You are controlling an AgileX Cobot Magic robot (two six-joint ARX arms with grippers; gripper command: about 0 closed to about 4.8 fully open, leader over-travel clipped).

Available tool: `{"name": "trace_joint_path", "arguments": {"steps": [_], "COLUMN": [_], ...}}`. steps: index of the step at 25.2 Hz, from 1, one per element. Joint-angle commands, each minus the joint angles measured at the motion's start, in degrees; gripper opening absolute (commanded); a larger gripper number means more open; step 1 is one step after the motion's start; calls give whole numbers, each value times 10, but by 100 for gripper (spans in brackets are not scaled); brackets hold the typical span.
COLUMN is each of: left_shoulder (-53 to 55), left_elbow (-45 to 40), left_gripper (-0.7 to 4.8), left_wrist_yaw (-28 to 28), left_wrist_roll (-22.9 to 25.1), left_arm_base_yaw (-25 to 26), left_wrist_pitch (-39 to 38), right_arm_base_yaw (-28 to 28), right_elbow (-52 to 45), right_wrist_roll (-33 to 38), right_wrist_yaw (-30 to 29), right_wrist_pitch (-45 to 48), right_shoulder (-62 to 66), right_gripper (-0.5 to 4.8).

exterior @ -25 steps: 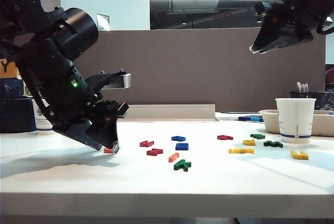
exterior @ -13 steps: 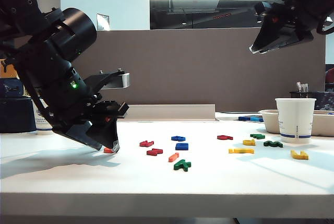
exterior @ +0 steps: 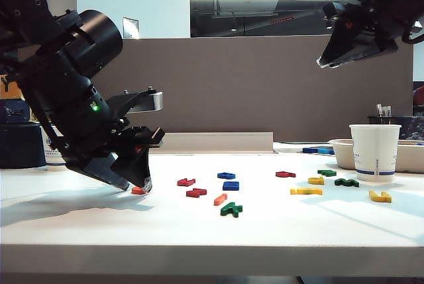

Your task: Pick up the letter "c" and put it in the paper cup.

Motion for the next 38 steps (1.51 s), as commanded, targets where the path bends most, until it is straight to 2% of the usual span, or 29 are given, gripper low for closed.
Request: {"name": "trace_joint_path", "arguments": {"steps": [1,6,18,21,38], "left_shoulder": [0,0,0,0,0], "left_elbow": [-3,-3,-3,-3,-3], "left_gripper": [211,144,142,108,110], "left_wrist_yaw": [-2,0,-1,-1,-3], "left_wrist_roll": [-2,-1,-1,-1,8], "left_arm_base_yaw": [1,1,1,1,2], "left_wrist_pitch": [-22,-25,-26,-24,-10], "right_arm_base_yaw": [0,0,0,0,0], "right_elbow": [2,2,2,2,2], "right_wrist_roll": [-2,-2,-2,-2,-2], "right_wrist_yaw": [1,1,1,1,3], "right_wrist_pitch": [5,5,5,5,3], "right_shoulder": [-2,-2,-2,-2,-9], "right_gripper": [85,85,85,85,85]}}
